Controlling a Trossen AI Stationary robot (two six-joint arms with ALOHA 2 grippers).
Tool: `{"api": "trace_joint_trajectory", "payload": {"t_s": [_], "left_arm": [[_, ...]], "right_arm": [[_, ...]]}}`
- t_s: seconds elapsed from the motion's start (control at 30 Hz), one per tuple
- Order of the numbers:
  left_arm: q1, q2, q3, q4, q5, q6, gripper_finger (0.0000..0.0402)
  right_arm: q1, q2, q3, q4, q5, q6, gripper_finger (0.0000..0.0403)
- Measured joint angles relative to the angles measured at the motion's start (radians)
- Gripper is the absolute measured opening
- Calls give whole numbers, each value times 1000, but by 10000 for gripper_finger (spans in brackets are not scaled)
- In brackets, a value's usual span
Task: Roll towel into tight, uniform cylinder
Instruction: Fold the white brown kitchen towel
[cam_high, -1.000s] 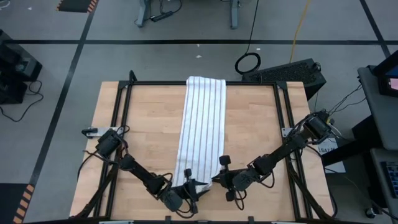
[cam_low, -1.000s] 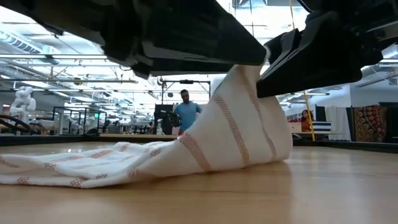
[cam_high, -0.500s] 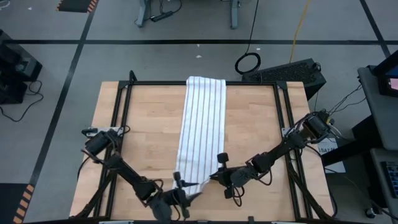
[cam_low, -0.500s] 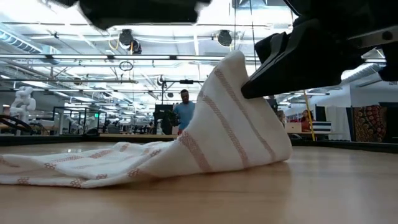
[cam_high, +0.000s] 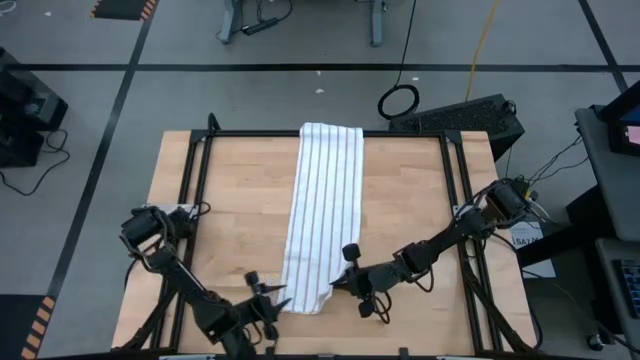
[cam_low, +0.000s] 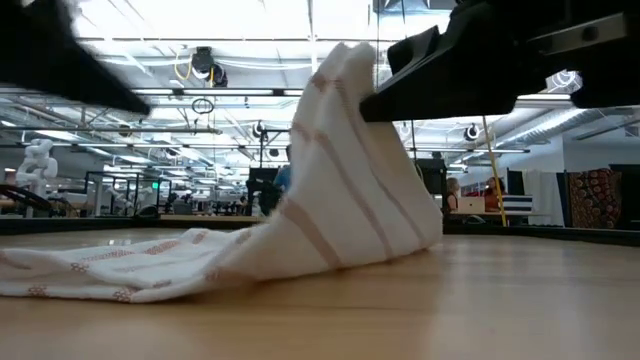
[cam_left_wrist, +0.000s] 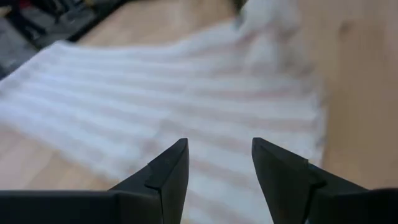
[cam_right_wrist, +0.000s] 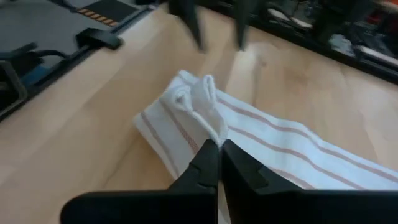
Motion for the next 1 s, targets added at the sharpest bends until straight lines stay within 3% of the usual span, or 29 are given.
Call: {"api": "trace_joint_trajectory", "payload": {"t_s": [0.13,0.3,0.5,0.7,1.0], "left_arm": [[-32,0,-19,-139,66,-201,183],[-77,0,-65,-34,73,-178,183],[-115,0,-68,-29,-7,-178,183],[-112,0,-96,-47,3,-183,183],[-155,1,-217,-27,31,-405,183]], "right_arm": [[-19,0,7,-4,-48,-7,0],[-56,1,60,-33,-120,-8,0],[-92,4,140,-132,-179,-62,0],[-116,46,211,-176,-228,-85,0],[-121,107,268,-195,-275,-100,0]]}}
